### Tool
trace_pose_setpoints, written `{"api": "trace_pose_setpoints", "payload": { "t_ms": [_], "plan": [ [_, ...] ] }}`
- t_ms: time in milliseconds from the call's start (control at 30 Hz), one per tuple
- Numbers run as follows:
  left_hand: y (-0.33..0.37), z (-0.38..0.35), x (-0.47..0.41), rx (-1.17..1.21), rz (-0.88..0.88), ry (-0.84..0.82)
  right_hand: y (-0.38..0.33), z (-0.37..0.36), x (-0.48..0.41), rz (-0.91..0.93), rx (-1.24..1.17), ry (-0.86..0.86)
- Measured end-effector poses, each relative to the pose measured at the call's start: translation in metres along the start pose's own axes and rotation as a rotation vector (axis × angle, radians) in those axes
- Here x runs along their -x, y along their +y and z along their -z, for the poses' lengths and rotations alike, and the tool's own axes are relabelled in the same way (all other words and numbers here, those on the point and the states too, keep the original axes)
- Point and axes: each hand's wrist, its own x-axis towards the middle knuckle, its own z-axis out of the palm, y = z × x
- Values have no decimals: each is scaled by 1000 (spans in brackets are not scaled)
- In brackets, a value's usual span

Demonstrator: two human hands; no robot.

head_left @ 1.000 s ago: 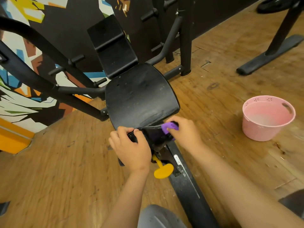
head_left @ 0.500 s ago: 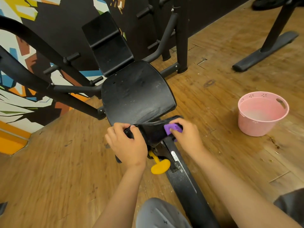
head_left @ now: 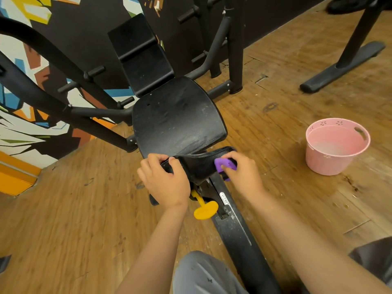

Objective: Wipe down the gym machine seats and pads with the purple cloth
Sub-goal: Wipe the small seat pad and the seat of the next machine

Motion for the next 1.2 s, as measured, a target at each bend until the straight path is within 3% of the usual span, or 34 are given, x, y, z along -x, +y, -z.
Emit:
{"api": "trace_pose_setpoints", "payload": {
  "t_ms": [200, 433, 700, 1033, 1200],
  "plan": [
    [1, 1, 1, -5, 5, 8, -40, -20, 53, 11, -305, 8],
    [1, 0, 1, 41, 5, 15, -70, -18, 73, 138, -433, 30],
    [-1, 1, 1, 38, -3, 7, -44, -9, 52, 210, -226, -18],
    [-3, 0, 2, 2, -15, -11, 25, 24, -49, 43, 92, 35],
    [-4, -2, 1, 1, -22, -1, 66, 34, -87, -164, 59, -121]
  ]
}}
